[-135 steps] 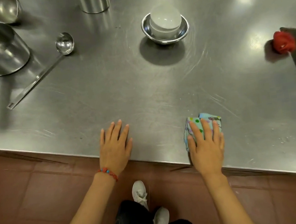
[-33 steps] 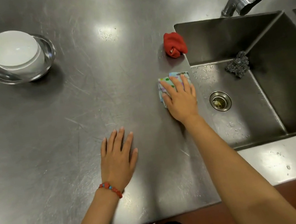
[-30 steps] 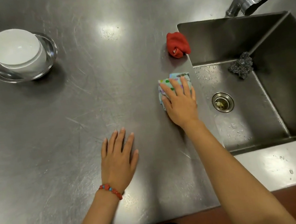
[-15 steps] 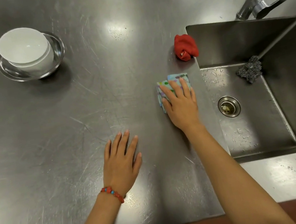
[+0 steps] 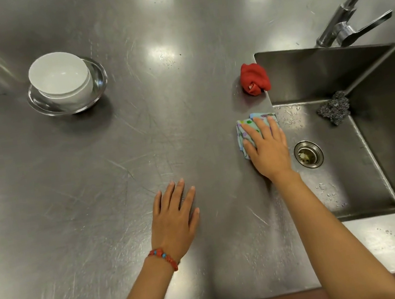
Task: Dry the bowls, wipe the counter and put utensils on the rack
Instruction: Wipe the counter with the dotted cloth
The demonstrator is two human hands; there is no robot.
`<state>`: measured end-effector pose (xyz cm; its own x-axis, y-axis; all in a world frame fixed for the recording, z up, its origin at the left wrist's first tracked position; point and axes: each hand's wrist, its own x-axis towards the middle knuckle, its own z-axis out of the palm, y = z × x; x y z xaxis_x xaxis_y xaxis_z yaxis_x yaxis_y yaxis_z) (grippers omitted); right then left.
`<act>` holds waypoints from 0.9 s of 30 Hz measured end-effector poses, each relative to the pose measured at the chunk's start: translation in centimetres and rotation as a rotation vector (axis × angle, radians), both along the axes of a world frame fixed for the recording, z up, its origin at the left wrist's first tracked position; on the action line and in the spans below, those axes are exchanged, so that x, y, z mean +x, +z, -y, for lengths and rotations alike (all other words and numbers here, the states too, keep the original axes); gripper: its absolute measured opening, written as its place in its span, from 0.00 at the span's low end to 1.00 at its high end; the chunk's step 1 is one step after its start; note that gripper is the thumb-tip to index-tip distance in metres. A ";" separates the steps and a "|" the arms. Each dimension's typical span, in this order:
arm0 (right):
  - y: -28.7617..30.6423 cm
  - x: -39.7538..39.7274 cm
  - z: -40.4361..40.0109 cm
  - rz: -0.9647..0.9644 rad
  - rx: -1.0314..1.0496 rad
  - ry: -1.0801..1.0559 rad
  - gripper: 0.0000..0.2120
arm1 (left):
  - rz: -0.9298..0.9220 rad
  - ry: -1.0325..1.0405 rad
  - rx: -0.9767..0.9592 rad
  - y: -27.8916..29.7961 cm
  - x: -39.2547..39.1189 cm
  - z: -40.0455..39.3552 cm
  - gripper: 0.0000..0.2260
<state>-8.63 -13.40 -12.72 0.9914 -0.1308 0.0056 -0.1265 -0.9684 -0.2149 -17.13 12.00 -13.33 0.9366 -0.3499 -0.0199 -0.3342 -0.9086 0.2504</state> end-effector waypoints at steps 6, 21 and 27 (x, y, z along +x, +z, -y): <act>1.1 -0.5 -0.7 -0.109 0.016 -0.007 0.23 | 0.011 -0.016 -0.044 1.0 0.0 -0.1 0.17; 3.5 -10.7 -18.7 -0.109 0.413 0.278 0.21 | 0.000 0.191 -0.135 5.9 -2.3 -11.2 0.23; 4.0 -11.5 -25.9 -0.135 0.370 0.444 0.21 | 0.004 0.389 -0.116 6.5 -5.3 -19.3 0.24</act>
